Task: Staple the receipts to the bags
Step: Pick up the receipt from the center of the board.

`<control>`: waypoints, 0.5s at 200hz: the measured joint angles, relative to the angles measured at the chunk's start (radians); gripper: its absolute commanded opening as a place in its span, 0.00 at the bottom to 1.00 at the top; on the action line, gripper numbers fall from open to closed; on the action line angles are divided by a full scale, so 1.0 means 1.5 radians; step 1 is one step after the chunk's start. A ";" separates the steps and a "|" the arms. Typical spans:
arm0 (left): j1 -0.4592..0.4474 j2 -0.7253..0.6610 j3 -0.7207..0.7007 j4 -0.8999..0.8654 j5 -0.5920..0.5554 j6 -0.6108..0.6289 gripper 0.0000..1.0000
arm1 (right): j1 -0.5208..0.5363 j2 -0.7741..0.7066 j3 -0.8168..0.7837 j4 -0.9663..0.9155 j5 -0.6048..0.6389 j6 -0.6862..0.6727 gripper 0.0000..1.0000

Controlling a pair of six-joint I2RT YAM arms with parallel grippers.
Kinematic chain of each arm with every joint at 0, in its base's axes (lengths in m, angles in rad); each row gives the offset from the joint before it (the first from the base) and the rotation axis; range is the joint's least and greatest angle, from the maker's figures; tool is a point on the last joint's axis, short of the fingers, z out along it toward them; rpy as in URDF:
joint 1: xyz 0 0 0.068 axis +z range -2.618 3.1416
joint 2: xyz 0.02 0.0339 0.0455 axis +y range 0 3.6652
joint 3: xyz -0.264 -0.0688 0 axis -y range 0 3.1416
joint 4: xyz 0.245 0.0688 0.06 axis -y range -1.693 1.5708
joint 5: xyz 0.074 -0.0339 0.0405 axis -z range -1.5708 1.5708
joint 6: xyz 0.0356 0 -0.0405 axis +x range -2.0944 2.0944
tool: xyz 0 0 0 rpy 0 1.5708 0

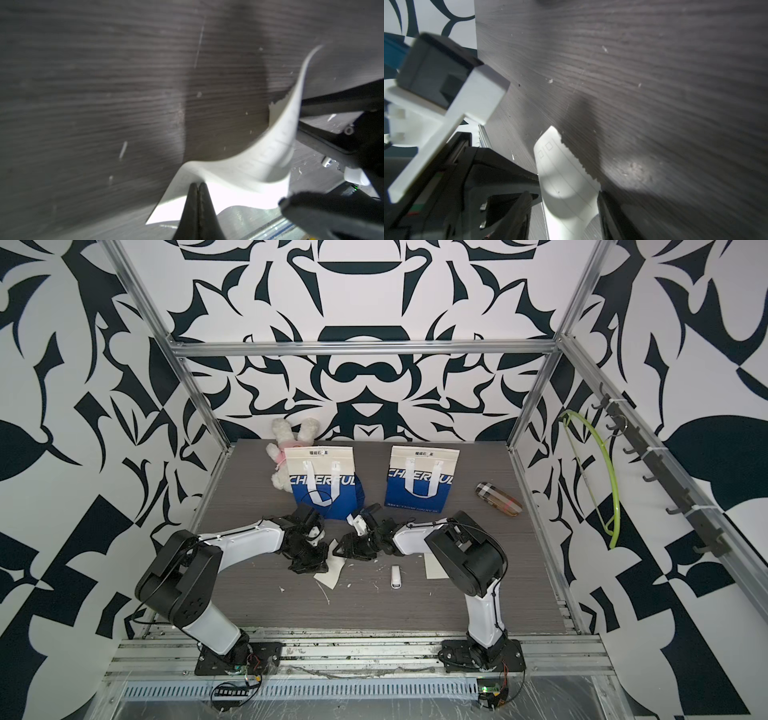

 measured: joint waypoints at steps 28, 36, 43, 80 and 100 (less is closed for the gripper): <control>0.000 -0.001 0.000 0.000 0.000 0.000 0.00 | 0.003 0.000 0.008 -0.017 0.013 -0.004 0.47; 0.000 -0.001 0.000 0.000 0.000 0.000 0.00 | 0.006 0.000 0.014 -0.029 0.020 -0.011 0.44; 0.000 -0.001 0.000 0.000 0.000 0.000 0.00 | 0.008 0.000 0.019 -0.040 0.027 -0.018 0.42; 0.000 0.001 0.004 -0.003 -0.001 0.001 0.00 | 0.022 -0.001 0.025 -0.053 0.035 -0.033 0.48; -0.001 0.009 0.013 -0.002 -0.001 0.002 0.00 | 0.026 -0.002 0.024 -0.051 0.032 -0.031 0.40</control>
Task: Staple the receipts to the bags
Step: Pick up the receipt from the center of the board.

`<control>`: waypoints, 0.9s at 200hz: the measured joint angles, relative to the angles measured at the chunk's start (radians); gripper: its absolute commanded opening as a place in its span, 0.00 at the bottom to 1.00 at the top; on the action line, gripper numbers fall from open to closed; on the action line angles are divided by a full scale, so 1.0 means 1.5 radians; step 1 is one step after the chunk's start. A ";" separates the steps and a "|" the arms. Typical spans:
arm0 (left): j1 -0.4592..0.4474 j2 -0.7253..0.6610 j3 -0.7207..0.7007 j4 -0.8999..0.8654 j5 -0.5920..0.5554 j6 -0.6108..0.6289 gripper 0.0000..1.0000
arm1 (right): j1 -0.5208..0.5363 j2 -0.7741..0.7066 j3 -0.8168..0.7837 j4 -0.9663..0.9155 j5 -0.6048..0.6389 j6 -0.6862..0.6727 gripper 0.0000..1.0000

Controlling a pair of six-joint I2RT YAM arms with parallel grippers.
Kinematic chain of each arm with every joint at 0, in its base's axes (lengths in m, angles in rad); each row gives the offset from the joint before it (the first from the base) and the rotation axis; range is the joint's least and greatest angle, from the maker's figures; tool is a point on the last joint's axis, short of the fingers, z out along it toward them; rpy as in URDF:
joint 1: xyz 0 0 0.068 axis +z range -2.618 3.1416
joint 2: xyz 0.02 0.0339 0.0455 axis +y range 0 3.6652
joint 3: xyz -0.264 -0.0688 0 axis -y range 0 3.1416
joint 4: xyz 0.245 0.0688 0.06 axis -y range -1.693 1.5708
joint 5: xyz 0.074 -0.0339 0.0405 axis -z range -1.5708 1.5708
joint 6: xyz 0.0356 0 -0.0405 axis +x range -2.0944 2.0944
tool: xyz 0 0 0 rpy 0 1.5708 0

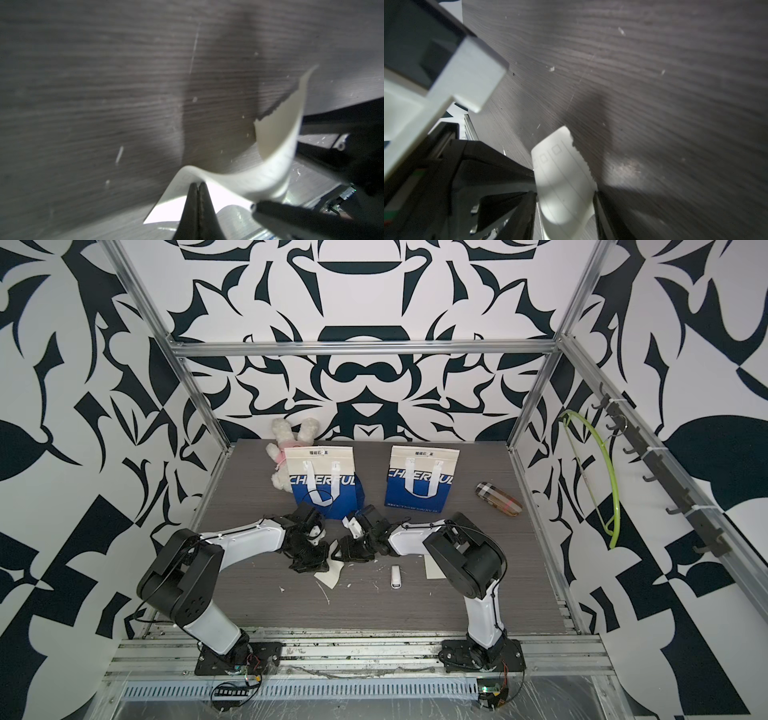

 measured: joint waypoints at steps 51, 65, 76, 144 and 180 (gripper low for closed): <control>-0.001 0.002 0.006 -0.002 -0.006 0.008 0.00 | 0.002 -0.002 -0.014 -0.001 0.008 -0.003 0.23; -0.001 0.000 0.007 -0.006 -0.013 0.010 0.00 | 0.003 -0.008 -0.023 -0.001 0.015 -0.008 0.21; -0.001 -0.003 0.009 -0.016 -0.025 0.011 0.00 | 0.004 -0.018 -0.031 -0.007 0.023 -0.012 0.20; 0.036 -0.117 0.104 -0.119 -0.070 0.060 0.69 | 0.004 -0.068 -0.049 -0.061 0.054 -0.073 0.18; 0.063 -0.139 0.142 -0.131 0.001 0.120 0.70 | -0.003 -0.114 -0.058 -0.062 0.034 -0.114 0.18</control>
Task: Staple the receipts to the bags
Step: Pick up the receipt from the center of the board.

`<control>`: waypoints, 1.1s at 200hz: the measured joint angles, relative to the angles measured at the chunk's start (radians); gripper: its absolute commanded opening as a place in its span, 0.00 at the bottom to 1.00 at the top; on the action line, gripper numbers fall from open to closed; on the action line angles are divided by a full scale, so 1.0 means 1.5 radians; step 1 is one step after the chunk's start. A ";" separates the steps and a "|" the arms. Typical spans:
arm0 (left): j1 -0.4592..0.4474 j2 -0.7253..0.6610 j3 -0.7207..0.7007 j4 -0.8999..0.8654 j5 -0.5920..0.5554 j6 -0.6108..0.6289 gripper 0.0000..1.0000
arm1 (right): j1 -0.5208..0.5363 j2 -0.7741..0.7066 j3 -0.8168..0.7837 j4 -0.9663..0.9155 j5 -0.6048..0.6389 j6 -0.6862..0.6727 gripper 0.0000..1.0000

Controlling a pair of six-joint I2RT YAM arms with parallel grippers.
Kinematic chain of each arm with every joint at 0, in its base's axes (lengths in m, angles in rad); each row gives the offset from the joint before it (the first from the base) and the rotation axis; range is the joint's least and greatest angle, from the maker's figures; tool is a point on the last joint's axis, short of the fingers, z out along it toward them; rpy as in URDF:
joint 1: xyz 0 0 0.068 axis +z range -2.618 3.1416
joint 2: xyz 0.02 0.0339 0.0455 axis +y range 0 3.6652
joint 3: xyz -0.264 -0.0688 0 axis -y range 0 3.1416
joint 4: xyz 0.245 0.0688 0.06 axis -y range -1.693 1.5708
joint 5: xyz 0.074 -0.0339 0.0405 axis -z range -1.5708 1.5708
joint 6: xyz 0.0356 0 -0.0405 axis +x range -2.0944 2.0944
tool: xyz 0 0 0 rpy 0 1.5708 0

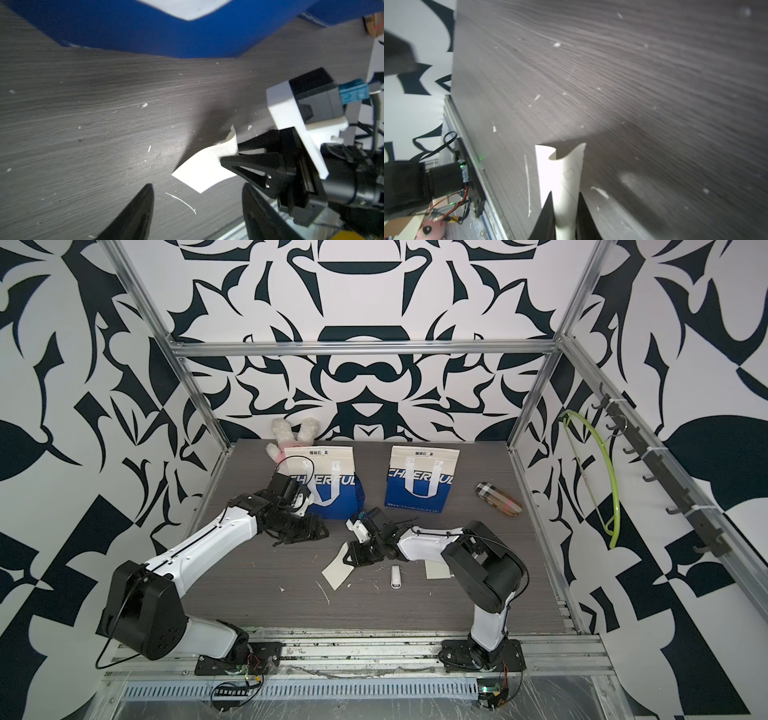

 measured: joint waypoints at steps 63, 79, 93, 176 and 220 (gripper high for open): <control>0.003 0.002 -0.004 -0.043 0.203 0.138 0.72 | -0.073 -0.073 -0.007 -0.006 -0.138 -0.064 0.19; 0.003 -0.003 -0.021 -0.037 0.241 0.160 0.72 | -0.091 -0.081 0.007 -0.040 -0.165 -0.093 0.20; 0.004 -0.011 -0.040 -0.025 0.266 0.170 0.72 | -0.098 -0.082 0.025 -0.068 -0.184 -0.118 0.21; 0.003 -0.028 -0.078 0.077 0.342 0.217 0.63 | -0.102 -0.086 0.073 -0.138 -0.262 -0.189 0.22; 0.002 -0.009 -0.067 0.062 0.320 0.255 0.73 | -0.102 -0.086 0.080 -0.148 -0.271 -0.199 0.22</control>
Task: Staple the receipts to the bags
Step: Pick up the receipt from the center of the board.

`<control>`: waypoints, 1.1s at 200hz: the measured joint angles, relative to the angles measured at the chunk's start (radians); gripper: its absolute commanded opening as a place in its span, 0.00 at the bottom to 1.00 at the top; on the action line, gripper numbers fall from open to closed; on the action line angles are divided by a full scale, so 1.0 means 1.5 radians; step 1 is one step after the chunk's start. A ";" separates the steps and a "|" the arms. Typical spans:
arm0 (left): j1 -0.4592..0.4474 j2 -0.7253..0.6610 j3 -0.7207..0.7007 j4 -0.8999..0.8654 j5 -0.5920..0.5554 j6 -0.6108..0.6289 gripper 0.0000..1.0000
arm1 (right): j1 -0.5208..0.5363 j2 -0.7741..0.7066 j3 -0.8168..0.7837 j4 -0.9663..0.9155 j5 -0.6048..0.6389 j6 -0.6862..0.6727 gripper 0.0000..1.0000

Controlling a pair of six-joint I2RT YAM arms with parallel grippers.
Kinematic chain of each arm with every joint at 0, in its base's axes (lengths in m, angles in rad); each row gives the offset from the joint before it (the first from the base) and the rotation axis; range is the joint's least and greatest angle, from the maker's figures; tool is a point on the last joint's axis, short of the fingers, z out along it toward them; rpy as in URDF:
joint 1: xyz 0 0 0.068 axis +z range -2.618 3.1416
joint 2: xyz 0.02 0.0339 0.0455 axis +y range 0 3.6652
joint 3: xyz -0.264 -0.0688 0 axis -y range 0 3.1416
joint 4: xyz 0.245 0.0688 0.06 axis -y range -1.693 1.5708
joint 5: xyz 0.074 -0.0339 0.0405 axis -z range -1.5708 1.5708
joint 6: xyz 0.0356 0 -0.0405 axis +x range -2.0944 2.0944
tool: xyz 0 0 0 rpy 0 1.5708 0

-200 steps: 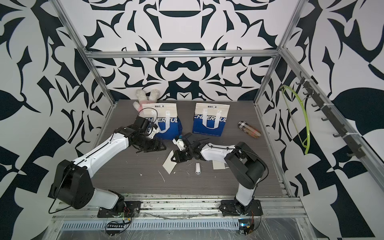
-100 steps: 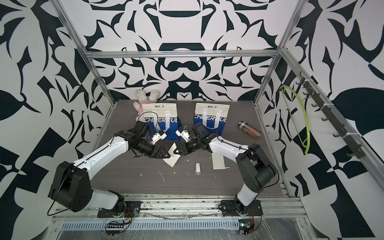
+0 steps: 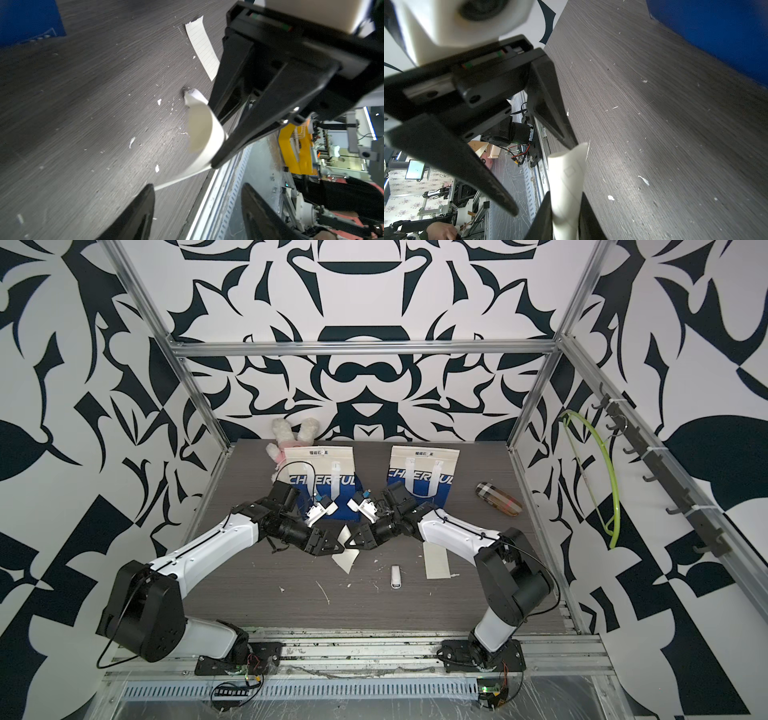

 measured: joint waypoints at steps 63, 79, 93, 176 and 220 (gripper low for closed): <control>0.032 -0.134 -0.024 0.000 -0.058 0.033 0.84 | -0.009 0.000 0.028 -0.052 -0.029 -0.044 0.22; 0.030 -0.143 -0.032 0.011 -0.034 0.033 0.83 | -0.010 0.000 0.033 -0.054 -0.033 -0.044 0.22; 0.022 -0.132 -0.038 0.019 -0.018 0.034 0.81 | -0.010 0.000 0.037 -0.050 -0.036 -0.042 0.23; 0.005 -0.056 -0.050 0.050 0.039 0.028 0.11 | -0.010 0.020 0.056 -0.025 -0.048 -0.034 0.24; 0.004 -0.051 -0.048 0.064 0.033 0.025 0.00 | -0.023 0.007 0.025 0.053 -0.018 0.029 0.61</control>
